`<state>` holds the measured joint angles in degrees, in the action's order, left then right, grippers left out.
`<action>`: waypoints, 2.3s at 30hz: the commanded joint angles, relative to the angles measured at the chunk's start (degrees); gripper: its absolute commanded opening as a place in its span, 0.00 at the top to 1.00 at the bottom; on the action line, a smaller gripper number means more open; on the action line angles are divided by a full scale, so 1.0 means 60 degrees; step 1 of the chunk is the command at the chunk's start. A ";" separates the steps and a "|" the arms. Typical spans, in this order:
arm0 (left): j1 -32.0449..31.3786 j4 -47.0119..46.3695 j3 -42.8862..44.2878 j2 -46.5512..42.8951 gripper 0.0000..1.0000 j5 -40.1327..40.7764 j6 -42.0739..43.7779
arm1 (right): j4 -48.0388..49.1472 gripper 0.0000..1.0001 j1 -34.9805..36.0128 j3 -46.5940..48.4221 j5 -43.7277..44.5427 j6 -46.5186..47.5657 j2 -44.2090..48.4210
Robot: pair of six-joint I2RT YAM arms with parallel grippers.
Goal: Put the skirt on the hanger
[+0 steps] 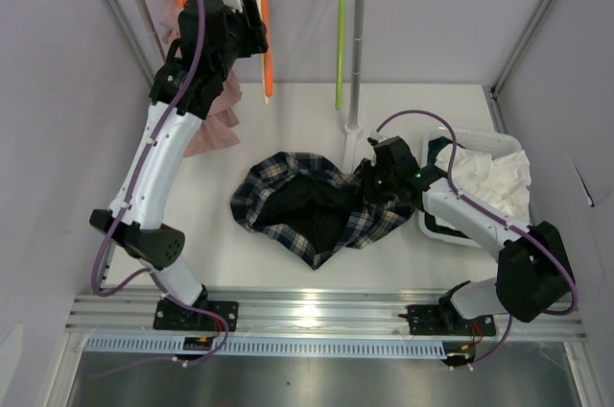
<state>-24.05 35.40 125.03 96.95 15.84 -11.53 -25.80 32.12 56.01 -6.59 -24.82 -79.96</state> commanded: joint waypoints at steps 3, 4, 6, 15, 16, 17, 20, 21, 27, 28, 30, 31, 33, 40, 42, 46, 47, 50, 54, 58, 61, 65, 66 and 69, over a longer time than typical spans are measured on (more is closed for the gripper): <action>0.0171 -0.0451 -0.0038 -0.0426 0.35 -0.0061 0.0017 | 0.0169 0.98 -0.0050 0.0040 -0.0074 0.0108 0.0129; 0.0186 -0.0421 -0.0009 -0.0396 0.35 -0.0047 -0.0012 | 0.0169 0.98 -0.0050 0.0040 -0.0074 0.0108 0.0144; 0.0244 -0.0363 0.0050 -0.0280 0.36 -0.0090 -0.0027 | 0.0126 0.98 -0.0050 0.0055 -0.0088 0.0123 0.0144; 0.0244 -0.0289 0.0226 0.0307 0.38 -0.0324 -0.0144 | 0.0009 0.98 -0.0124 0.0084 -0.0059 0.0211 0.0231; 0.0244 -0.0304 0.0226 0.0380 0.38 -0.0383 -0.0144 | 0.0008 0.98 -0.0153 0.0070 -0.0073 0.0225 0.0246; 0.0244 -0.0333 0.0240 0.0424 0.38 -0.0485 -0.0144 | 0.0008 0.98 -0.0153 0.0055 -0.0088 0.0211 0.0246; 0.0244 -0.0260 0.0299 0.0570 0.40 -0.0544 -0.0173 | -0.0006 0.98 -0.0197 0.0040 -0.0103 0.0240 0.0290; 0.0230 -0.0245 0.0284 0.0571 0.40 -0.0544 -0.0173 | 0.0008 0.98 -0.0197 0.0040 -0.0103 0.0225 0.0276; -0.0063 -0.0201 0.0255 0.0468 0.41 -0.0048 0.0236 | 0.0082 0.98 -0.0212 0.0025 -0.0190 0.0196 0.0217; -0.0150 -0.0187 0.0371 0.0483 0.41 -0.0017 0.0295 | 0.0096 0.98 -0.0197 0.0026 -0.0205 0.0196 0.0173; -0.0282 -0.0114 0.0445 0.0570 0.41 0.0114 0.0528 | 0.0125 0.98 -0.0212 0.0011 -0.0220 0.0167 0.0158; -0.0457 -0.0084 0.0489 0.0600 0.41 0.0405 0.0646 | 0.0140 0.98 -0.0212 -0.0004 -0.0235 0.0152 0.0158; -0.0605 -0.0069 0.0563 0.0658 0.41 0.0685 0.0895 | 0.0140 0.98 -0.0212 -0.0004 -0.0249 0.0152 0.0202; -0.0897 0.0121 0.0548 0.0761 0.44 0.1110 0.0925 | 0.0082 0.98 -0.0211 -0.0091 -0.0205 0.0181 0.0275; -0.0942 0.0121 0.0562 0.0776 0.45 0.1228 0.0955 | 0.0082 0.98 -0.0212 -0.0106 -0.0191 0.0167 0.0305; -0.0957 0.0223 0.0606 0.0776 0.52 0.1462 0.0955 | 0.0067 0.98 -0.0211 -0.0135 -0.0176 0.0181 0.0363; -0.0957 0.0252 0.0621 0.0747 0.56 0.1506 0.0955 | 0.0081 0.98 -0.0197 -0.0165 -0.0191 0.0167 0.0378; -0.0957 0.0384 0.0709 0.0717 0.68 0.1799 0.1086 | 0.0038 0.98 -0.0211 -0.0179 -0.0176 0.0181 0.0407; -0.0957 0.0604 0.0885 0.0688 0.78 0.2194 0.1306 | 0.0038 0.98 -0.0212 -0.0180 -0.0176 0.0196 0.0436; -0.0942 0.0707 0.0973 0.0542 0.92 0.2501 0.1394 | 0.0038 0.98 -0.0212 -0.0179 -0.0205 0.0167 0.0466; -0.0928 0.0780 0.1060 0.0425 1.00 0.2896 0.1511 | 0.0038 0.98 -0.0212 -0.0179 -0.0220 0.0181 0.0466; -0.0723 0.1043 0.1222 0.0322 1.00 0.3045 0.1468 | 0.0008 0.98 -0.0212 -0.0180 -0.0206 0.0196 0.0495; -0.0650 0.1058 0.1207 0.0278 1.00 0.2943 0.1380 | 0.0008 0.98 -0.0212 -0.0194 -0.0220 0.0210 0.0495; -0.0357 0.1204 0.1251 0.0175 1.00 0.2593 0.1205 | -0.0021 0.98 -0.0212 -0.0194 -0.0205 0.0211 0.0524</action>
<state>-28.05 42.63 129.34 101.30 31.29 -4.32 -25.96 31.24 55.16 -7.62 -24.34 -79.00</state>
